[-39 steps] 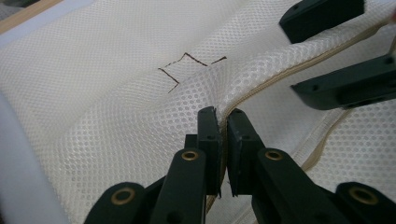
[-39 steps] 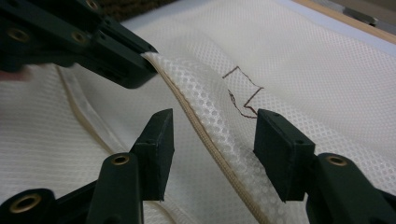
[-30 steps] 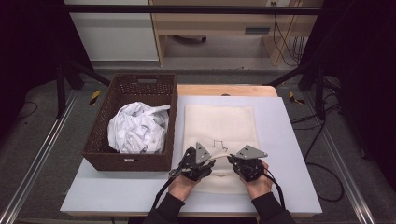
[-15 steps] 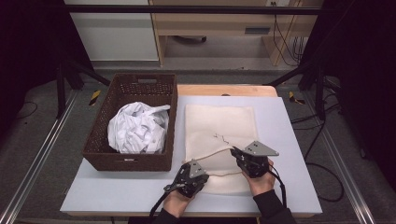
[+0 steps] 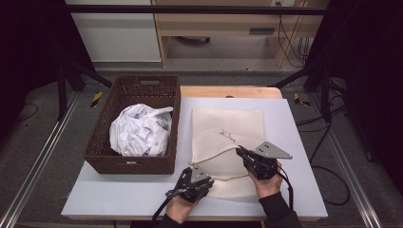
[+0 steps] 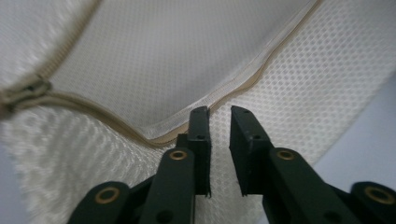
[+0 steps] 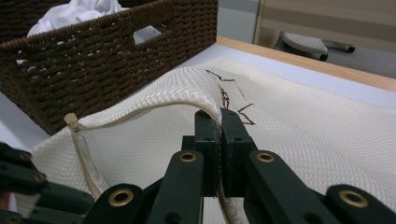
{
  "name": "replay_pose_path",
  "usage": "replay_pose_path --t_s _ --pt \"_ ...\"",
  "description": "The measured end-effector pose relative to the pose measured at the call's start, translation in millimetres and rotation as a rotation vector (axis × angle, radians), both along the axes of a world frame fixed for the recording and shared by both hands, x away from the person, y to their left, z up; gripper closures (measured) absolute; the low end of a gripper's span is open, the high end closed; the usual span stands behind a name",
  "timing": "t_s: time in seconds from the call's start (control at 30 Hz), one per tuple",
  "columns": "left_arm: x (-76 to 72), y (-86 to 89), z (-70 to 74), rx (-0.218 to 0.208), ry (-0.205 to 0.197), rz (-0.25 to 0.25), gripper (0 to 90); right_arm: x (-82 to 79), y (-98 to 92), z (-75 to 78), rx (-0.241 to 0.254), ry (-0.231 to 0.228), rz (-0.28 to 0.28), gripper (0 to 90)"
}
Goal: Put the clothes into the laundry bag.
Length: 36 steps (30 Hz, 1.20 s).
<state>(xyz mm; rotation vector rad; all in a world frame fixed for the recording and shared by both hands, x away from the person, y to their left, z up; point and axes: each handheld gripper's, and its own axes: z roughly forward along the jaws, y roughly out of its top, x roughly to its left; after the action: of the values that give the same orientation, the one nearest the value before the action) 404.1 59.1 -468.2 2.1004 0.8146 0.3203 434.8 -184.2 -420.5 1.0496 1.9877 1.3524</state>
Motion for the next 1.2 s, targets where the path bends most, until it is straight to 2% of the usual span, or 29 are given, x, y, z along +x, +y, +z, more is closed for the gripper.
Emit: replay_pose_path --t_s 0.07,0.13,0.23,0.3,0.33,0.37,0.43,0.5,0.6,0.67,0.73,0.9,0.97,1.2 --pt "-4.9 4.7 14.4 -0.020 -0.041 -0.001 68.8 -0.1 -0.2 -1.8 -0.003 0.010 0.001 87.2" --pt "-7.3 9.6 32.3 -0.019 -0.079 -0.006 62.4 -0.6 0.2 -3.6 -0.004 0.022 0.002 87.2" --pt "-4.9 20.8 61.9 -0.038 -0.129 0.024 51.9 -1.1 0.4 -6.0 -0.017 0.027 0.006 87.1" --pt "0.9 32.0 82.3 -0.031 -0.179 0.061 46.9 -2.0 0.0 -6.3 -0.015 0.037 0.004 87.1" --pt "2.7 35.0 86.4 -0.029 -0.185 0.072 43.6 -2.3 -1.0 -6.2 -0.015 0.037 0.004 87.1" --pt "7.5 43.0 96.6 -0.024 -0.198 0.105 42.0 -2.2 -1.4 -6.2 -0.015 0.034 0.006 87.1" --pt "16.5 57.1 112.0 -0.006 -0.227 0.141 37.5 -2.4 -2.5 -6.0 -0.013 0.035 0.005 87.1" --pt "27.6 71.9 125.2 -0.006 -0.251 0.183 34.8 -2.0 -3.0 -6.2 -0.011 0.038 0.006 87.0" --pt "49.4 96.8 140.2 0.021 -0.263 0.247 30.8 -2.0 -2.6 -6.7 -0.018 0.044 0.007 87.0" --pt "64.9 113.6 144.8 0.043 -0.264 0.289 30.1 -1.8 -2.2 -7.1 -0.022 0.045 0.009 87.0" --pt "78.3 128.9 144.9 0.048 -0.236 0.326 28.6 -1.5 -1.6 -7.6 -0.023 0.049 0.010 87.0" --pt "109.5 159.5 130.9 0.080 -0.202 0.388 25.2 0.0 -1.1 -9.1 -0.032 0.061 0.017 87.0" --pt "120.6 169.7 122.7 0.100 -0.176 0.401 24.0 0.1 -1.2 -9.3 -0.032 0.063 0.016 86.9" --pt "143.1 183.4 100.9 0.192 -0.148 0.403 17.5 1.8 -1.0 -11.5 -0.038 0.077 0.019 86.8"
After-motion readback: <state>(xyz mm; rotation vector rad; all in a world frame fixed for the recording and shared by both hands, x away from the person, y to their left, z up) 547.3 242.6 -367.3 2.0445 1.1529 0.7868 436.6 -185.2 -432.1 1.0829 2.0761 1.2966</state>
